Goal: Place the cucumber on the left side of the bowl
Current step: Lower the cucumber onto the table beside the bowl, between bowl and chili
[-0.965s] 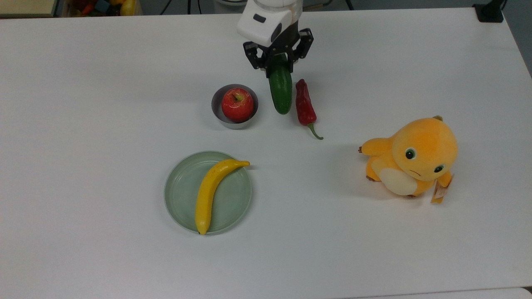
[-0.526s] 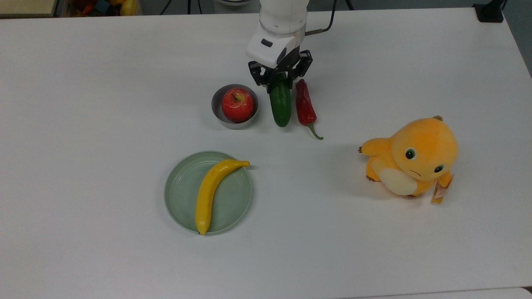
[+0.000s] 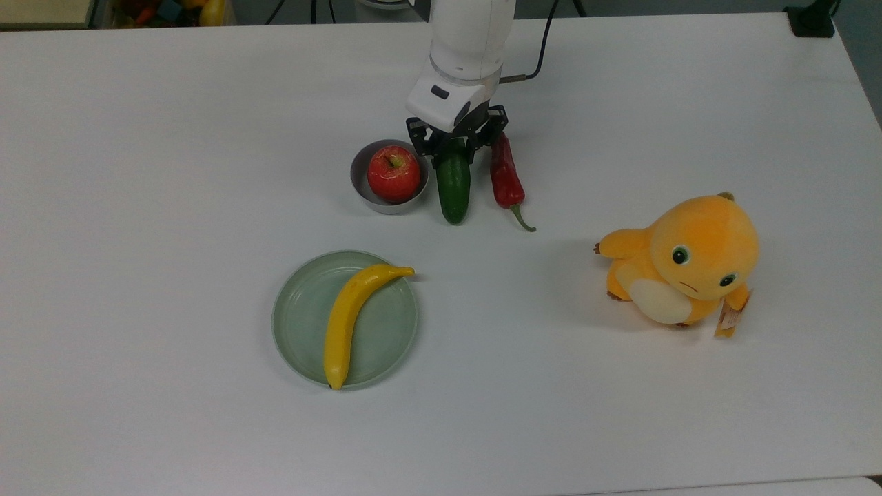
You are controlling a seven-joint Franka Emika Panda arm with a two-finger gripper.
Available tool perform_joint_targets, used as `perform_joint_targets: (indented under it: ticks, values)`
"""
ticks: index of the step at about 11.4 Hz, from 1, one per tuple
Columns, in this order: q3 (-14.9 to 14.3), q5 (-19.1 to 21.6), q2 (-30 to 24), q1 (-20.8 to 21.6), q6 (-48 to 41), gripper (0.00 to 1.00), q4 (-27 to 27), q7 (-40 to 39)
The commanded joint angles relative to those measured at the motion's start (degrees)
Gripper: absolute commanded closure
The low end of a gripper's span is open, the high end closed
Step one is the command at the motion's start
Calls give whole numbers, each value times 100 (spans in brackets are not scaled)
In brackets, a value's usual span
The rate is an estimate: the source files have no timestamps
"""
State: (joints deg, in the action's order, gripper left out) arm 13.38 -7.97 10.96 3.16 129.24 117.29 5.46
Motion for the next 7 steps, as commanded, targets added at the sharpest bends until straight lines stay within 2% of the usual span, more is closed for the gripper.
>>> perform_joint_targets:
  ticks: [1,5,6,7]
  values:
    - [7,-117,-50,-52,154,94,57,305]
    - [-2,-161,-50,-105,154,93,57,324]
    - [-2,-161,-59,-105,146,81,57,324]
    - [-11,-161,-59,-113,137,60,57,324]
